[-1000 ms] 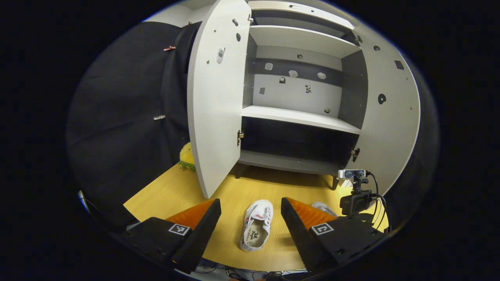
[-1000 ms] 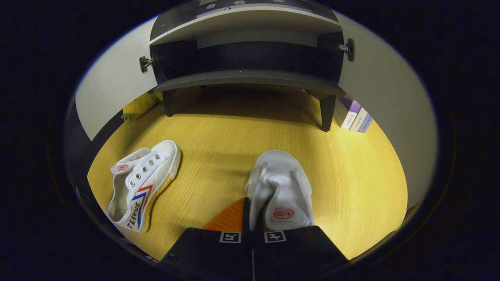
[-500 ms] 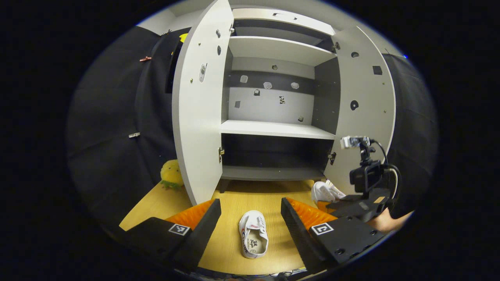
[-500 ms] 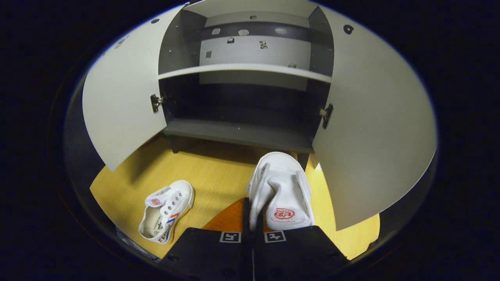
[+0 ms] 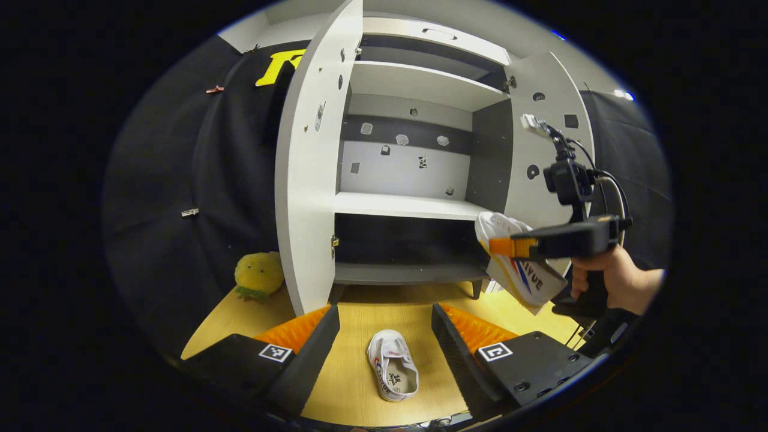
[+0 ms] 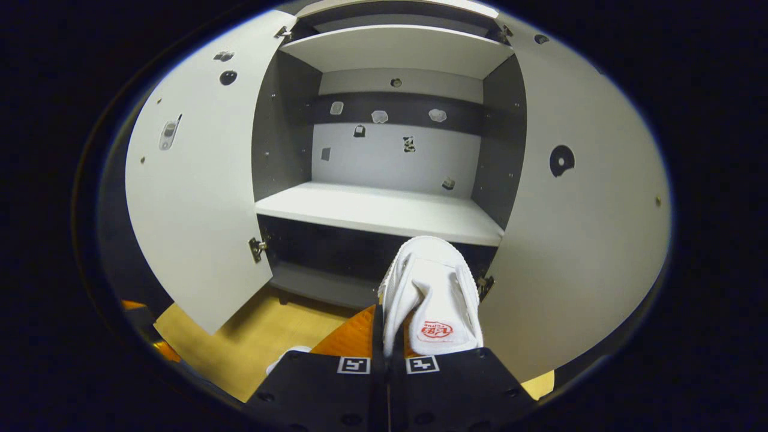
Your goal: Grab one shoe with the right hand and put it into the shoe cabinet, grab the other shoe with the left hand and put it into the shoe cabinet; then close the right door with the right hand and the left door with the left hand.
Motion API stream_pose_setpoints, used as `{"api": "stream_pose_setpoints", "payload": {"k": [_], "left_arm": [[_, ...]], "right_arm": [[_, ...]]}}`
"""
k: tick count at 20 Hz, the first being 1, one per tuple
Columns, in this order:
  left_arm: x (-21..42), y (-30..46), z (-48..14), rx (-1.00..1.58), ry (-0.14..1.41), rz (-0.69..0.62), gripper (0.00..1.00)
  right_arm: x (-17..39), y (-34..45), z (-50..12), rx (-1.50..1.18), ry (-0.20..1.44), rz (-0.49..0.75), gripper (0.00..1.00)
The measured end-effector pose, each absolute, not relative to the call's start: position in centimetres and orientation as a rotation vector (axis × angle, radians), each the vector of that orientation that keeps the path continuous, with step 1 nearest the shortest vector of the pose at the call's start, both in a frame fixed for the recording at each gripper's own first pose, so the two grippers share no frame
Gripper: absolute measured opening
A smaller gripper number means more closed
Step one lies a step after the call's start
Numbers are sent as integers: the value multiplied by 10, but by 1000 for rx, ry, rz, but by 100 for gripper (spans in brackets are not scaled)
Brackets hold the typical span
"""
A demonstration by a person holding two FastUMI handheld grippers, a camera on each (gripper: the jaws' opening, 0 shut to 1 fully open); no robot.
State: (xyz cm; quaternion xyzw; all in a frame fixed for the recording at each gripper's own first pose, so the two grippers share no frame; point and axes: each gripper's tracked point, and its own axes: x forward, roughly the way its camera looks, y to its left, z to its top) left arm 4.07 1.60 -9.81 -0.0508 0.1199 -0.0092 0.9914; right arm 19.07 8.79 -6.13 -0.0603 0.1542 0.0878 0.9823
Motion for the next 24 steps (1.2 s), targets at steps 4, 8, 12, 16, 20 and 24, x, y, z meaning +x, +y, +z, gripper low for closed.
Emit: {"api": "stream_pose_setpoints", "payload": {"k": [4,8,12,16,20,24], "left_arm": [[42,28,-87,-55,208,-29,96],[39,39,-83,-19,190,-25,96],[40,53,-87,-12,189,16,96],[44,67,-88,-20,192,65,96],[54,77,-82,-8,184,117,96],[57,80,-78,-13,180,161,96]], "right_arm": [[226,95,-9,-162,223,165,6],[273,101,33,-163,180,144,7],[320,113,56,-208,150,159,6],[380,121,56,-271,137,148,6],[431,128,45,-275,206,165,7],[471,127,26,-323,263,146,7]]}}
